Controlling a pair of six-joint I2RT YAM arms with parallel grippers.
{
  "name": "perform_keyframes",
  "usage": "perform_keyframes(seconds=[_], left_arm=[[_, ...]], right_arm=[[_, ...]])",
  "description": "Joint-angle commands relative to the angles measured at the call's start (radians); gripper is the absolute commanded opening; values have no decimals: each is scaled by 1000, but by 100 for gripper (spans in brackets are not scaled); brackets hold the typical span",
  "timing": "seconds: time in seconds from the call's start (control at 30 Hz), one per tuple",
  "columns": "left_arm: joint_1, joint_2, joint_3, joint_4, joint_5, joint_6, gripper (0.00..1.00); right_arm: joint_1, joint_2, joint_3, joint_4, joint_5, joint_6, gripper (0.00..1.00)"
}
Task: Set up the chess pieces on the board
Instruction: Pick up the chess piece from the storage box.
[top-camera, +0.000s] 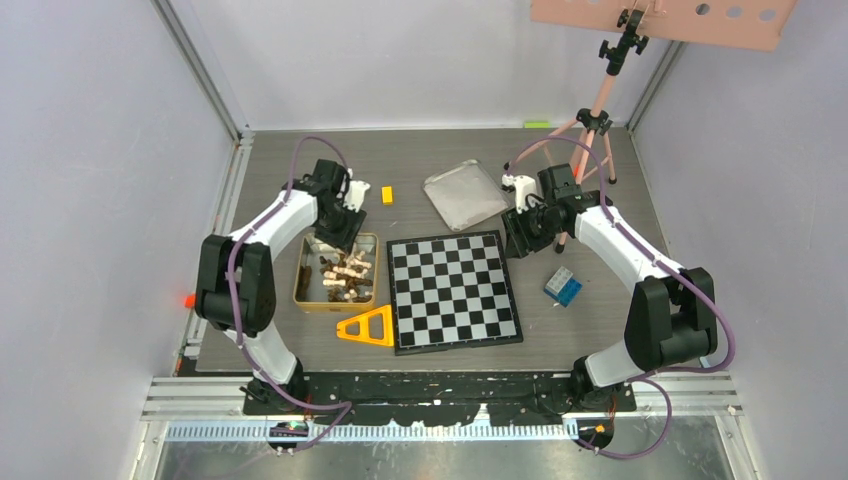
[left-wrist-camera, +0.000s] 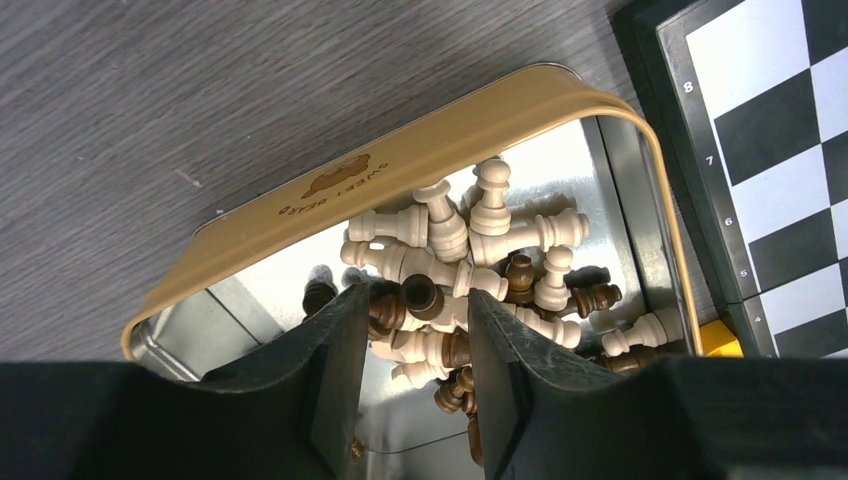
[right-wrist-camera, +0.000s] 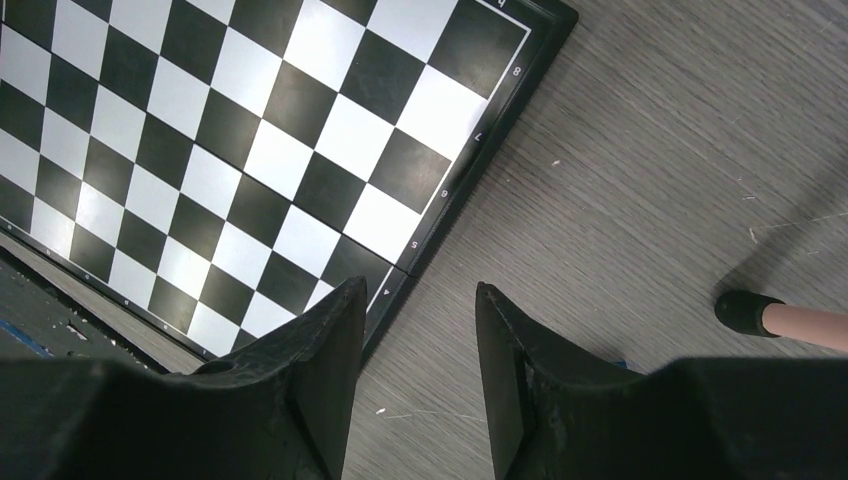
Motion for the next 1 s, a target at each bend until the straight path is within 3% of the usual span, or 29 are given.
perform_keyframes(seconds=[0.0, 0.4, 0.73, 0.97], left_arm=[[-6, 27, 34, -14, 11, -9, 43], [-6, 58, 38, -16, 9, -10, 36], [-6, 30, 31, -12, 2, -10, 20], [-6, -69, 14, 11, 21, -7, 10]], right_arm=[[-6, -29, 1, 29, -25, 6, 50], [-9, -26, -5, 27, -40, 5, 49], [-12, -19, -5, 25, -47, 4, 49], [-13, -16, -3, 22, -50, 5, 49]])
